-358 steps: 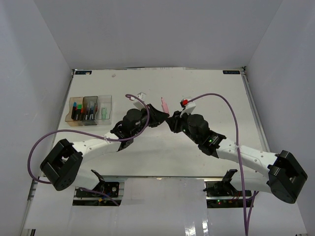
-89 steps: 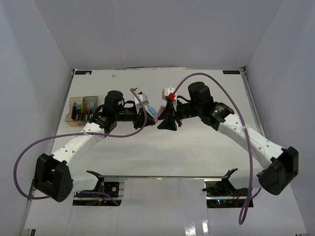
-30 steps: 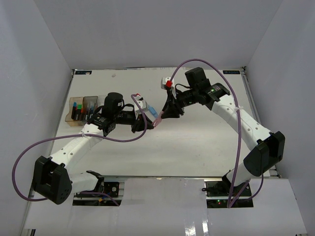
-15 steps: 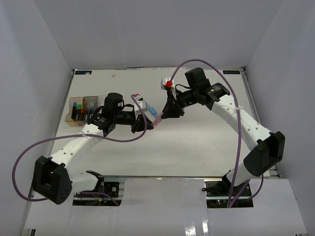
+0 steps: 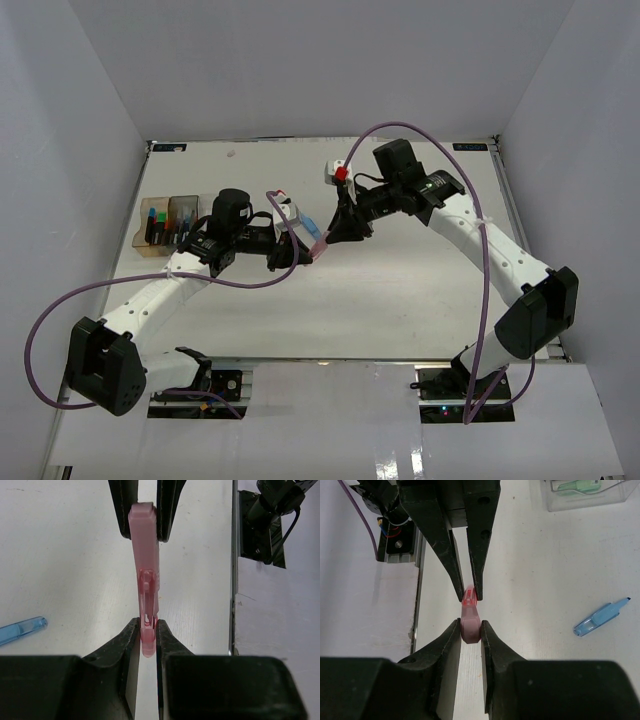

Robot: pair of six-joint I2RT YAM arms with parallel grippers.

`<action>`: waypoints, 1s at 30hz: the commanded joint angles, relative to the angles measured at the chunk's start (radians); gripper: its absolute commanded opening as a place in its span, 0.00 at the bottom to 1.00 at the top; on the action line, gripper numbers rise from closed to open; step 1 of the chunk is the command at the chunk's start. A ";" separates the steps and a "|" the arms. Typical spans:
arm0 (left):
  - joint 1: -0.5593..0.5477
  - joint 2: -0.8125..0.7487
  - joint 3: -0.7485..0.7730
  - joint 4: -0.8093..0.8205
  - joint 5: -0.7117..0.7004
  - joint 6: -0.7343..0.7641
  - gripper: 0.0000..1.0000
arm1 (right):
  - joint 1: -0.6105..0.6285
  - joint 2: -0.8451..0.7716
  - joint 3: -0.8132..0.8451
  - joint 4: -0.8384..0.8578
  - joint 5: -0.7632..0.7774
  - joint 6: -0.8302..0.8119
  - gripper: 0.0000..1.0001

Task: Sort the stationery into containers
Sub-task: Close the pen cap on the pen.

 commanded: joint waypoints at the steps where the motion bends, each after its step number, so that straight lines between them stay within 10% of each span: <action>1: 0.000 -0.019 0.007 0.039 0.022 -0.022 0.00 | 0.026 -0.005 -0.006 0.024 -0.008 0.001 0.08; 30: 0.000 -0.065 -0.012 0.102 0.028 -0.059 0.00 | 0.123 0.081 -0.011 -0.023 0.096 -0.002 0.08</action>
